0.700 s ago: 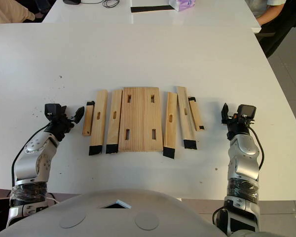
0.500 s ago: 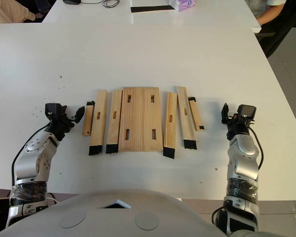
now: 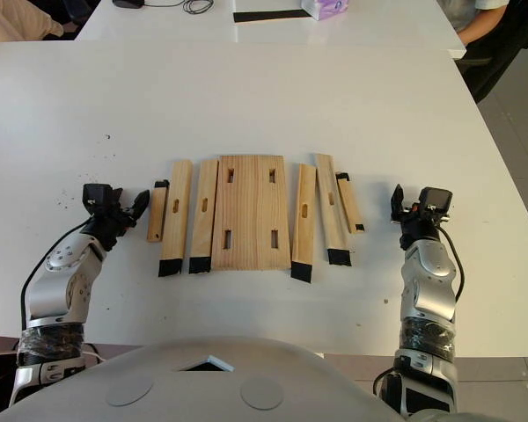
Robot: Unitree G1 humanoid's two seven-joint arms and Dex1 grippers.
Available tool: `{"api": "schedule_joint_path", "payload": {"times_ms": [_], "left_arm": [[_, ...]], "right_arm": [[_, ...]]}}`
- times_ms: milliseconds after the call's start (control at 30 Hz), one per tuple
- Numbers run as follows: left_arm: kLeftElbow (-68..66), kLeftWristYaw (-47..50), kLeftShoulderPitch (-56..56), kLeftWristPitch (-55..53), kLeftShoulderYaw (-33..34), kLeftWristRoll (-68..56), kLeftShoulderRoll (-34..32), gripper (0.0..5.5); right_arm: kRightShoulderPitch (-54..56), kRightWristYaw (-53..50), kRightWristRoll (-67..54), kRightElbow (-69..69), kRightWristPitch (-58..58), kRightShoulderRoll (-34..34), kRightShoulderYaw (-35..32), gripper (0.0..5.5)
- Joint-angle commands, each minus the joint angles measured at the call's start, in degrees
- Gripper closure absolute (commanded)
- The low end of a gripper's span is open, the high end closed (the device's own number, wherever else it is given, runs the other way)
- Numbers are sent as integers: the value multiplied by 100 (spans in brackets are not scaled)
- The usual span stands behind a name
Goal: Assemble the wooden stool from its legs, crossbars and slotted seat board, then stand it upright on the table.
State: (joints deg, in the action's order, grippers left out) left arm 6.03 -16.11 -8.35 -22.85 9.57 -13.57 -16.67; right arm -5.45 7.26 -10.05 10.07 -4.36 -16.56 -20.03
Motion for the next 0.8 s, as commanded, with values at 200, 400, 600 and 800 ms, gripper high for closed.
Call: {"api": "schedule_joint_path", "payload": {"times_ms": [200, 400, 600, 800], "left_arm": [[683, 2, -777, -646, -247, -50, 77, 212], [608, 149, -728, -619, -146, 54, 95, 212], [253, 280, -500, -402, 188, 180, -97, 212], [1411, -537, -985, -1019, 47, -620, -325, 212]], "right_arm": [[-64, 33, 63, -72, 85, -38, 34, 224], [-88, 58, 67, -57, 106, -53, 25, 224], [-89, 61, 74, -59, 102, -41, 30, 224], [-236, 48, 64, -178, 91, -22, -27, 224]]}}
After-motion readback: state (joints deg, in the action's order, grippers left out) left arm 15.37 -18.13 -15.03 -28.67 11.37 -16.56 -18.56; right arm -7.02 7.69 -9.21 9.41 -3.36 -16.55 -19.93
